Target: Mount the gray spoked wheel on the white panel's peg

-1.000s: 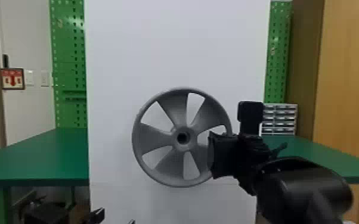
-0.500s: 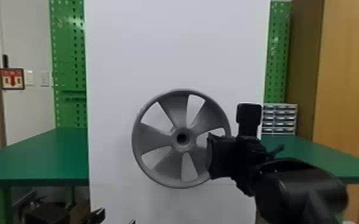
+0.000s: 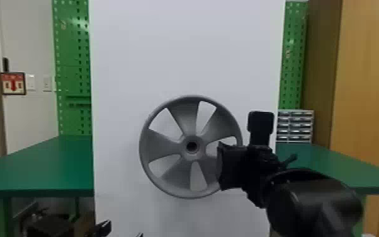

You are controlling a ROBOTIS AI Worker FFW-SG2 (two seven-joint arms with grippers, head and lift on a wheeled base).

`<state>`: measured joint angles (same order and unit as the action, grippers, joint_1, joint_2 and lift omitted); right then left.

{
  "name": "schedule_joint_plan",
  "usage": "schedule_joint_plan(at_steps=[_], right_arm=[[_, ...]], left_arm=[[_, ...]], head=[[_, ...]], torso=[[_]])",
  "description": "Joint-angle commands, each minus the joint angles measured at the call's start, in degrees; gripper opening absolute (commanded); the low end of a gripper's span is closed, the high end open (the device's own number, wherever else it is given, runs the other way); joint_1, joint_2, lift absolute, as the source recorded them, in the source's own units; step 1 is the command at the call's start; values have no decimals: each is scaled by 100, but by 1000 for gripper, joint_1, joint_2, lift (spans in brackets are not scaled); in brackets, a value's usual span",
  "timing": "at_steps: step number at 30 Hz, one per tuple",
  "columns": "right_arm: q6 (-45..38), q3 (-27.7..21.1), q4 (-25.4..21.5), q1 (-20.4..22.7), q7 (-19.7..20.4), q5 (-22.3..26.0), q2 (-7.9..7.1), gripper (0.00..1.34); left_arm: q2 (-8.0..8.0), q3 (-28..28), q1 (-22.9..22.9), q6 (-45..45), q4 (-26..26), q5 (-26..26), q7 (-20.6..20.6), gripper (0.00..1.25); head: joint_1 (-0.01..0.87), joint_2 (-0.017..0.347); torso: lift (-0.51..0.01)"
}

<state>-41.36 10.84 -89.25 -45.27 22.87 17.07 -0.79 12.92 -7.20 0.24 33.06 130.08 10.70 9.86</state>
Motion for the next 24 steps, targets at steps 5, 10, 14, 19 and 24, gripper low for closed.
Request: schedule_joint_plan(at_steps=[5, 10, 14, 19, 24], right_arm=[[313, -11, 277, -25, 218, 42, 35, 157], [497, -20, 549, -78, 341, 77, 70, 157], [656, -64, 699, -87, 359, 86, 61, 157], [849, -73, 875, -122, 464, 104, 70, 157], [1060, -55, 971, -131, 702, 227, 84, 157]], left_arm=[[0, 8, -6, 7, 0, 2, -1, 767], [9, -9, -24, -2, 0, 11, -1, 767], [18, -9, -24, 7, 0, 2, -1, 767], [18, -18, -41, 7, 0, 2, -1, 767], [35, -27, -50, 7, 0, 11, -1, 767]], head=[[123, -8], [123, -8], [123, -8], [123, -8], [123, -8]], torso=[[-406], [-406], [-406], [-406], [-406]])
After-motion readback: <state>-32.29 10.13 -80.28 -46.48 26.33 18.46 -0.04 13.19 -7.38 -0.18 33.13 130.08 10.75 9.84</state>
